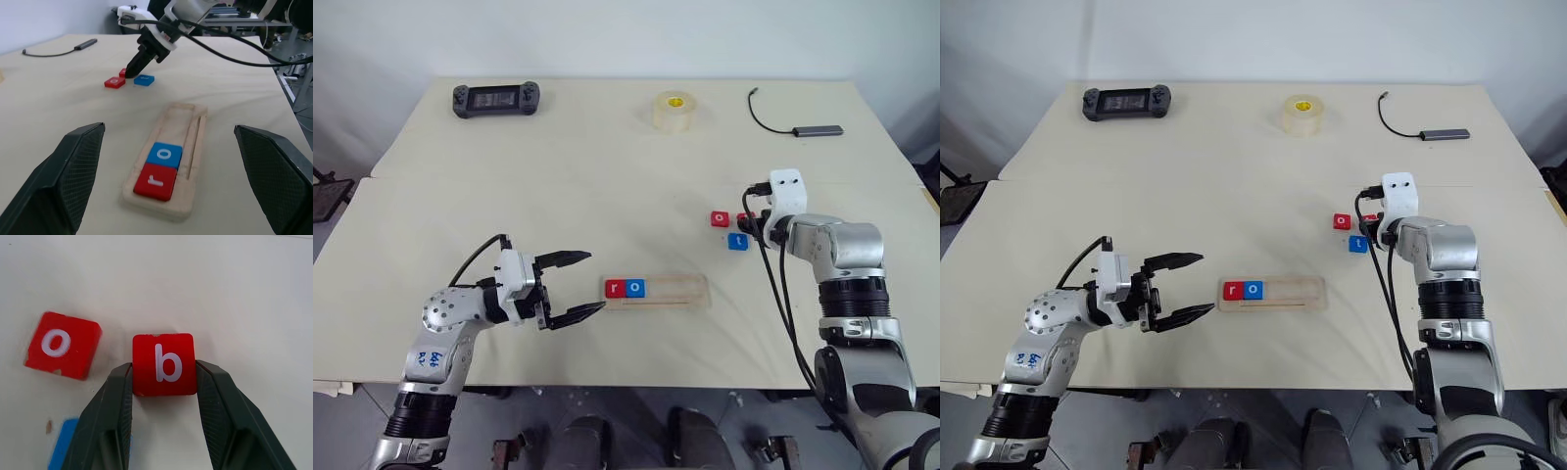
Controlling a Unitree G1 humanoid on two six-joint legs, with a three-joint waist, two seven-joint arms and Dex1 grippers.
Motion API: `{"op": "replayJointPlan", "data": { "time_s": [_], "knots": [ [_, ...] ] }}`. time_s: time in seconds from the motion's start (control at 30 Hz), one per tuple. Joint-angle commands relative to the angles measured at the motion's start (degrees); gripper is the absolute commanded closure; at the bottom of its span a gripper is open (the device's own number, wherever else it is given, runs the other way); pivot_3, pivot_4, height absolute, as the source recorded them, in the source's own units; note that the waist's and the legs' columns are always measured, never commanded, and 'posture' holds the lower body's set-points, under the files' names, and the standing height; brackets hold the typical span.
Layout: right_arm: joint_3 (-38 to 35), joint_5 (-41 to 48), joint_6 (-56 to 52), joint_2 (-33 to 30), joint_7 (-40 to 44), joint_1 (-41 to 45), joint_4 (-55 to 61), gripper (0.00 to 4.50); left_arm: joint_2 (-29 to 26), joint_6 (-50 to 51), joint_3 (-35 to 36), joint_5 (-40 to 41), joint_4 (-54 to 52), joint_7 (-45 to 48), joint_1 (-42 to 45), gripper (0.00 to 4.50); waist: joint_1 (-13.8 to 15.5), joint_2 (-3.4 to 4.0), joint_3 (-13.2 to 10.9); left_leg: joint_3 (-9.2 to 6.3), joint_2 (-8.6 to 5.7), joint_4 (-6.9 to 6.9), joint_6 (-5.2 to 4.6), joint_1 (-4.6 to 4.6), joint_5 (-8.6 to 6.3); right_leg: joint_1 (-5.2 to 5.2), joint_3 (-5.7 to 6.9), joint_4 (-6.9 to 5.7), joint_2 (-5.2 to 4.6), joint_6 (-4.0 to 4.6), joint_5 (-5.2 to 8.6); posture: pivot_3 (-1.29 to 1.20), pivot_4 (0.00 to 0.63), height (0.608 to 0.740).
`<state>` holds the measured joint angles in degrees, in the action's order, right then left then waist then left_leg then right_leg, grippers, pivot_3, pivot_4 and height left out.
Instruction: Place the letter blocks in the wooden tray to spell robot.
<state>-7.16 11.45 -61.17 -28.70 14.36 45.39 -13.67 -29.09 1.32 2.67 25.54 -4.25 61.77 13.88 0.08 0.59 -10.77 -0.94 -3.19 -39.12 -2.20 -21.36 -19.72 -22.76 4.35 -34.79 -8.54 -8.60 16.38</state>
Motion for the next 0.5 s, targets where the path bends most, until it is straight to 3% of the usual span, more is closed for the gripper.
{"op": "replayJointPlan", "data": {
  "time_s": [0.03,0.13,0.27,0.5],
  "knots": [
    [-2.1,0.7,-2.8,-2.9,0.6,-1.4,9.9,3.04,0.6,-0.6,-0.8,0.4,1.1,0.8,0.9,0.0,-0.2,0.01,0.0,0.02,-0.01,0.01,0.0,-0.01,0.0,-0.03,-0.01,0.0,0.0,0.0,0.0,0.0,0.15,0.74],
    [-4.3,2.9,-10.8,-5.9,1.9,-6.4,22.5,3.04,1.1,-0.9,-1.5,0.1,3.4,1.4,2.5,0.0,-0.2,0.01,0.0,0.03,0.02,0.03,0.0,-0.04,0.0,-0.06,0.0,0.02,0.02,0.0,0.0,0.0,0.15,0.74],
    [-8.7,4.8,-21.4,-4.7,1.0,-12.1,35.5,3.04,1.4,-1.3,-2.1,0.1,5.7,2.7,3.9,0.0,-0.1,0.01,0.0,0.03,0.06,0.02,0.0,-0.06,0.0,-0.06,0.0,0.04,0.03,0.0,0.0,0.0,0.15,0.74],
    [-11.2,3.3,-31.3,8.3,-3.9,-24.7,52.1,3.04,1.5,-2.2,-3.3,-0.3,8.3,5.5,5.2,0.0,-0.1,0.02,0.0,0.03,0.03,0.02,0.01,-0.05,-0.01,-0.07,-0.04,0.01,0.02,0.0,0.0,0.0,0.15,0.74]
  ]
}}
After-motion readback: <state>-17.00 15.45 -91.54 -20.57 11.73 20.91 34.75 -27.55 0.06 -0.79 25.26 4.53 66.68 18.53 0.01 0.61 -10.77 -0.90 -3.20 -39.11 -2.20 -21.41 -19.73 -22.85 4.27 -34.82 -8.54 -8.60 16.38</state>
